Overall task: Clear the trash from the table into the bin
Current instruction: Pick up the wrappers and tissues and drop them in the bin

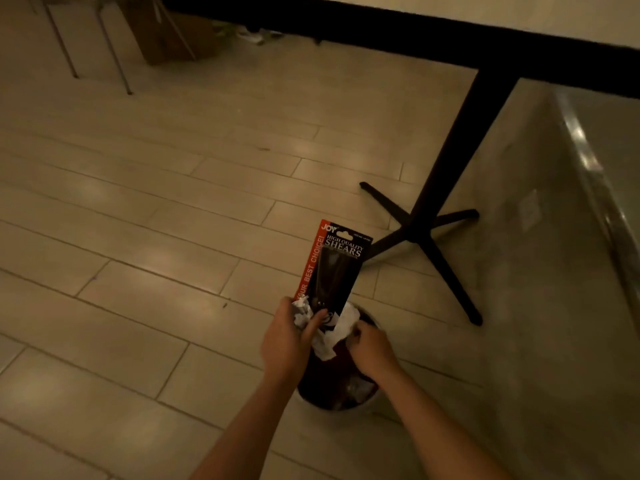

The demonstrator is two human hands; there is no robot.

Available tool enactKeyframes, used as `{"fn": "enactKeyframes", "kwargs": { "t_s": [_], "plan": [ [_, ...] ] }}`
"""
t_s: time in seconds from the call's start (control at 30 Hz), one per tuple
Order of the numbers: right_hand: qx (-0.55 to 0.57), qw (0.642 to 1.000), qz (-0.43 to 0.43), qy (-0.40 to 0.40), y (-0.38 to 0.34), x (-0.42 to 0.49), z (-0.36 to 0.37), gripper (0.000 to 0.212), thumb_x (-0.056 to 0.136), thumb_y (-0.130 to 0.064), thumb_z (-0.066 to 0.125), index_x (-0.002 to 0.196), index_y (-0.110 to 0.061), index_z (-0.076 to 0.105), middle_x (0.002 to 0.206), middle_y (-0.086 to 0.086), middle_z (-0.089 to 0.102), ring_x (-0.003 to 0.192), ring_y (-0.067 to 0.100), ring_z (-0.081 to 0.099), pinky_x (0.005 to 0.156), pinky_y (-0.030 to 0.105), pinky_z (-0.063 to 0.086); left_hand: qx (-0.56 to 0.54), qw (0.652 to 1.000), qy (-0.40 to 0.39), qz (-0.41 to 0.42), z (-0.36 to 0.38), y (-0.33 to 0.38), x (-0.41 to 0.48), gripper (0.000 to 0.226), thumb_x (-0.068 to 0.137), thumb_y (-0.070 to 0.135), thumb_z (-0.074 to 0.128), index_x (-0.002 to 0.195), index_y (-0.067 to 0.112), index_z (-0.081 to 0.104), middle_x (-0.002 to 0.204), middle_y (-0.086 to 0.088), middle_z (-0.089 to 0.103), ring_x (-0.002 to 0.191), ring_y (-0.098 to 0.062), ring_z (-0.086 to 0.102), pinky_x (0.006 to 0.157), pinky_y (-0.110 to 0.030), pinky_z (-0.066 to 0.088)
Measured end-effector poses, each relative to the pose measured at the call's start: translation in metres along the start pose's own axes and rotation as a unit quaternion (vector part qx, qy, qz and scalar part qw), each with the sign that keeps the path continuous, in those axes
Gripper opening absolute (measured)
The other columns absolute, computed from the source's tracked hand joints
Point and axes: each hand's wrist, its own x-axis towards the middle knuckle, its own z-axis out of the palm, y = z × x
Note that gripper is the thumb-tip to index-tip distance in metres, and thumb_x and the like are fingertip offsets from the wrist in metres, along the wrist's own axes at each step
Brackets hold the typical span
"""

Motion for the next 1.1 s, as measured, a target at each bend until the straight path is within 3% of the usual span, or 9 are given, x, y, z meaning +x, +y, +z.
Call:
{"fn": "enactKeyframes", "kwargs": {
  "t_s": [0.1, 0.2, 0.33, 0.5, 0.57, 0.67, 0.8, 0.93, 1.1],
  "plan": [
    [-0.025, 0.999, 0.044, 0.02, -0.002, 0.002, -0.019, 0.022, 0.089, -0.007, 0.046, 0.094, -0.007, 0.067, 0.103, 0.011, 0.066, 0.092, 0.025, 0.062, 0.075, 0.032, 0.05, -0.047, 0.999, -0.024, -0.003, 0.012, -0.001, -0.004, 0.033, 0.079, 0.059, 0.054, 0.099, 0.037, 0.04, 0.091, 0.016, 0.058, 0.079, -0.004, 0.062, 0.065, -0.035, 0.059],
    [-0.004, 0.997, 0.052, 0.063, -0.003, 0.004, -0.035, 0.021, 0.088, -0.005, 0.046, 0.089, -0.006, 0.067, 0.097, 0.011, 0.067, 0.085, 0.026, 0.064, 0.069, 0.034, 0.054, -0.106, 0.993, -0.041, -0.007, 0.026, -0.002, -0.008, 0.032, 0.078, 0.062, 0.053, 0.096, 0.038, 0.042, 0.091, 0.018, 0.061, 0.082, 0.002, 0.063, 0.066, -0.03, 0.058],
    [0.019, 0.993, 0.038, 0.108, 0.004, 0.008, -0.052, 0.018, 0.087, -0.002, 0.05, 0.082, -0.01, 0.065, 0.094, 0.009, 0.068, 0.076, 0.016, 0.057, 0.054, 0.017, 0.04, -0.153, 0.986, -0.065, -0.03, 0.04, -0.007, -0.012, 0.026, 0.08, 0.056, 0.058, 0.098, 0.044, 0.043, 0.096, 0.02, 0.063, 0.089, 0.007, 0.062, 0.07, -0.013, 0.052],
    [0.037, 0.991, 0.038, 0.12, 0.009, 0.008, -0.057, 0.02, 0.085, 0.001, 0.048, 0.079, -0.01, 0.064, 0.093, 0.009, 0.067, 0.082, 0.019, 0.06, 0.065, 0.023, 0.046, -0.088, 0.987, -0.104, -0.084, 0.046, -0.026, -0.018, 0.041, 0.083, 0.041, 0.062, 0.116, 0.028, 0.041, 0.107, 0.012, 0.053, 0.105, -0.015, 0.057, 0.085, -0.027, 0.043],
    [0.037, 0.993, 0.037, 0.109, 0.008, 0.006, -0.053, 0.021, 0.085, 0.001, 0.048, 0.079, -0.011, 0.063, 0.092, 0.007, 0.066, 0.081, 0.017, 0.059, 0.062, 0.02, 0.044, -0.06, 0.984, -0.106, -0.129, 0.046, -0.031, -0.018, 0.05, 0.078, 0.039, 0.069, 0.114, 0.017, 0.042, 0.108, 0.004, 0.05, 0.108, -0.025, 0.055, 0.087, -0.031, 0.044],
    [0.033, 0.995, 0.04, 0.09, 0.006, -0.001, -0.044, 0.023, 0.086, 0.001, 0.047, 0.078, -0.014, 0.063, 0.087, 0.003, 0.062, 0.077, 0.014, 0.057, 0.054, 0.015, 0.041, -0.022, 0.98, -0.107, -0.164, 0.043, -0.028, -0.018, 0.056, 0.08, 0.032, 0.069, 0.122, 0.008, 0.04, 0.124, -0.012, 0.05, 0.116, -0.031, 0.051, 0.098, -0.04, 0.045],
    [0.015, 0.996, 0.044, 0.075, -0.005, -0.017, -0.042, 0.022, 0.085, -0.001, 0.047, 0.081, -0.013, 0.065, 0.09, 0.003, 0.065, 0.083, 0.017, 0.06, 0.066, 0.023, 0.05, -0.01, 0.982, -0.088, -0.169, 0.023, -0.009, -0.014, 0.048, 0.085, 0.029, 0.063, 0.122, 0.01, 0.04, 0.126, -0.012, 0.05, 0.113, -0.028, 0.054, 0.091, -0.037, 0.048],
    [-0.025, 0.998, 0.042, 0.035, -0.028, -0.04, -0.054, 0.018, 0.088, -0.008, 0.048, 0.09, -0.019, 0.063, 0.102, 0.002, 0.065, 0.087, 0.014, 0.059, 0.071, 0.023, 0.049, 0.067, 0.982, -0.105, -0.144, -0.013, 0.017, -0.014, 0.046, 0.086, 0.03, 0.062, 0.123, 0.013, 0.041, 0.128, -0.008, 0.046, 0.107, -0.024, 0.057, 0.078, -0.028, 0.046],
    [-0.122, 0.991, 0.024, -0.054, -0.077, -0.082, -0.089, 0.02, 0.092, -0.021, 0.049, 0.111, -0.02, 0.055, 0.122, 0.004, 0.055, 0.11, 0.022, 0.054, 0.093, 0.034, 0.049, 0.149, 0.975, -0.141, -0.088, -0.075, 0.077, -0.016, 0.044, 0.09, 0.034, 0.056, 0.127, 0.017, 0.04, 0.131, -0.005, 0.044, 0.107, -0.022, 0.057, 0.084, -0.032, 0.05]
  ]
}}
